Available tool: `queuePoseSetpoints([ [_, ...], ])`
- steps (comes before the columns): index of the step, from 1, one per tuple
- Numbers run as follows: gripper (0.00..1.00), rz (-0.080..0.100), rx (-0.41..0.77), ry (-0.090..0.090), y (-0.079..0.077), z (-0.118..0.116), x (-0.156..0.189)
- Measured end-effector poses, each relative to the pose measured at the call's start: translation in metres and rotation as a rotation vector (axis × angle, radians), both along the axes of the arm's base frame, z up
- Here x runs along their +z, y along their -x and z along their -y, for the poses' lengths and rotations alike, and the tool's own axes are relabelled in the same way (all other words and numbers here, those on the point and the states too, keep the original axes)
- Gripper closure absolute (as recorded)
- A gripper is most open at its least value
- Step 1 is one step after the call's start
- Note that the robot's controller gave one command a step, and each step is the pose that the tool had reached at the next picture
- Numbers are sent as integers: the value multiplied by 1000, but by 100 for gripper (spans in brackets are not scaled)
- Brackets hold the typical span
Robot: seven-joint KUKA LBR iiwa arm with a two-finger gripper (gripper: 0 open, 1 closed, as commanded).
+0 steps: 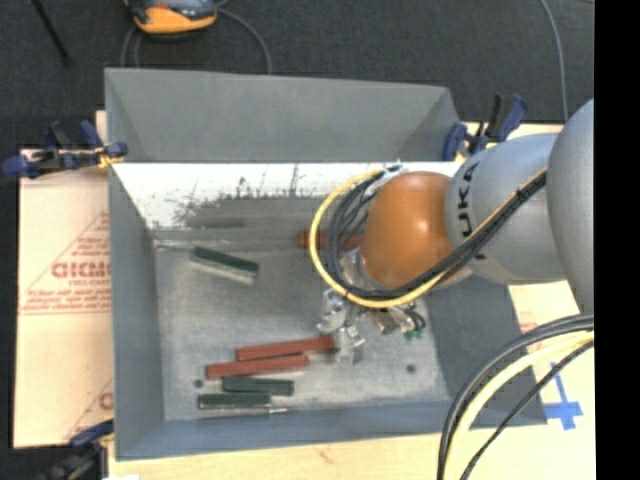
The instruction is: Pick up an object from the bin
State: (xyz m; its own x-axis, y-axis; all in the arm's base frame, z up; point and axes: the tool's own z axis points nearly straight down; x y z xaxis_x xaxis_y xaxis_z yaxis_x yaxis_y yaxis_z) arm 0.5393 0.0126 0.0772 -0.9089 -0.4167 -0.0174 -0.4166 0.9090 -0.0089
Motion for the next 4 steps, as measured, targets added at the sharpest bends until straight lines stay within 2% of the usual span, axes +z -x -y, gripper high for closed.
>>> queuePoseSetpoints([
  [1, 100, -15, 15, 0, -10, 6, 87],
  [2, 100, -15, 16, 0, -10, 6, 87],
  [4, 100, -15, 21, 0, -21, 11, 120],
])
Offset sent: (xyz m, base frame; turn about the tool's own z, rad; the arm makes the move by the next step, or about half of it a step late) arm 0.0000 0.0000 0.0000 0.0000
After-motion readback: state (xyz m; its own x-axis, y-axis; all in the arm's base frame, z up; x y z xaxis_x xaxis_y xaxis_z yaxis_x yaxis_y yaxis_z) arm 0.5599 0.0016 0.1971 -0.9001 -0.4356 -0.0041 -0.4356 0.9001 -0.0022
